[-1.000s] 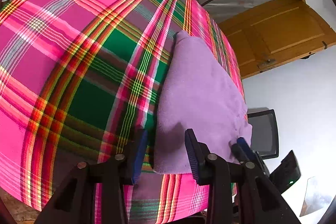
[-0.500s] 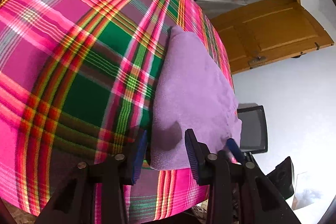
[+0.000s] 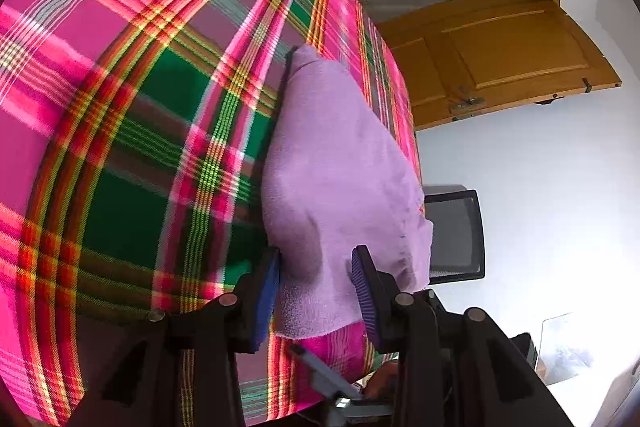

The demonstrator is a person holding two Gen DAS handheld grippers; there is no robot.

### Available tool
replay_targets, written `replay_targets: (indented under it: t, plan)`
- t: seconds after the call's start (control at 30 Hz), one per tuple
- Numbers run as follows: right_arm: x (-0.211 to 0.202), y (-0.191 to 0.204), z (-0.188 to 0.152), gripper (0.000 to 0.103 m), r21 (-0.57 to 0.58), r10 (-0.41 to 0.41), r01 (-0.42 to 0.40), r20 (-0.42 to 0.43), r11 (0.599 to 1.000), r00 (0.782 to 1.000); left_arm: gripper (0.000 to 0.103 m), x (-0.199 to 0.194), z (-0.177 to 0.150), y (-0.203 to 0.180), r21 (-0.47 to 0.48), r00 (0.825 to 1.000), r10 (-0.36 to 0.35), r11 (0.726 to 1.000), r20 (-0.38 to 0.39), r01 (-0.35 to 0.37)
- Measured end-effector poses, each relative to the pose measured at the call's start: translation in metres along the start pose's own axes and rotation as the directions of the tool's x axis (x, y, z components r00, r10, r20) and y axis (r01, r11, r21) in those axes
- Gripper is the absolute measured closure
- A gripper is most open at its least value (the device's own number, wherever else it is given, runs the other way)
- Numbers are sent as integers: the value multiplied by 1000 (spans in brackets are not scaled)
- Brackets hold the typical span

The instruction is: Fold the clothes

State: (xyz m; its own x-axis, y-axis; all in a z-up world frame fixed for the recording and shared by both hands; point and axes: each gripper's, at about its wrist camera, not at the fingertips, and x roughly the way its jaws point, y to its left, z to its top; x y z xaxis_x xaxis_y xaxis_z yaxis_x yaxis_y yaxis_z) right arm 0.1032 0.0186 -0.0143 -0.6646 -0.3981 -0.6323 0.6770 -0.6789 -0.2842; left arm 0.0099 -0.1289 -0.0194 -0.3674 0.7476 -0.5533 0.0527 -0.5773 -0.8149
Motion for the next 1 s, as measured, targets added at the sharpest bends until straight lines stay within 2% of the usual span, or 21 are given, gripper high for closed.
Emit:
replay_targets:
  t: [0.2,0.37,0.43,0.5,0.53,0.63,0.73,0.83,1.0]
  plan:
    - [20,11,14,40,6,-32,32,-34,999,999,66,3,3,-2,0,1000,-13,1000,-13,13]
    - [28,3,19,42,85,-43,48,-68,995,997,66,4,5,-2,-2,1000,-25,1000,-11,25]
    - [27,-2,20,47,119,-36,43,-61,992,997,66,2,6,-2,4,999,-33,999,-5,33]
    - [29,-2,21,57,133,-42,50,-64,990,997,66,0,9,-2,15,1000,-15,1000,6,15]
    - [30,-1,21,68,131,-42,50,-70,990,997,66,-1,10,-1,17,1000,-1,1000,14,1]
    - [28,2,20,74,125,-49,57,-71,990,996,63,-4,19,1,17,998,36,999,56,-37]
    - [22,5,18,86,124,-54,62,-63,990,997,61,-2,31,4,1,995,56,998,79,-56]
    - [12,0,15,89,166,-33,40,-48,985,998,61,5,45,6,-21,995,72,997,68,-71]
    - [-6,2,11,91,184,-29,29,-1,982,1000,61,25,66,-7,31,996,81,996,44,-83]
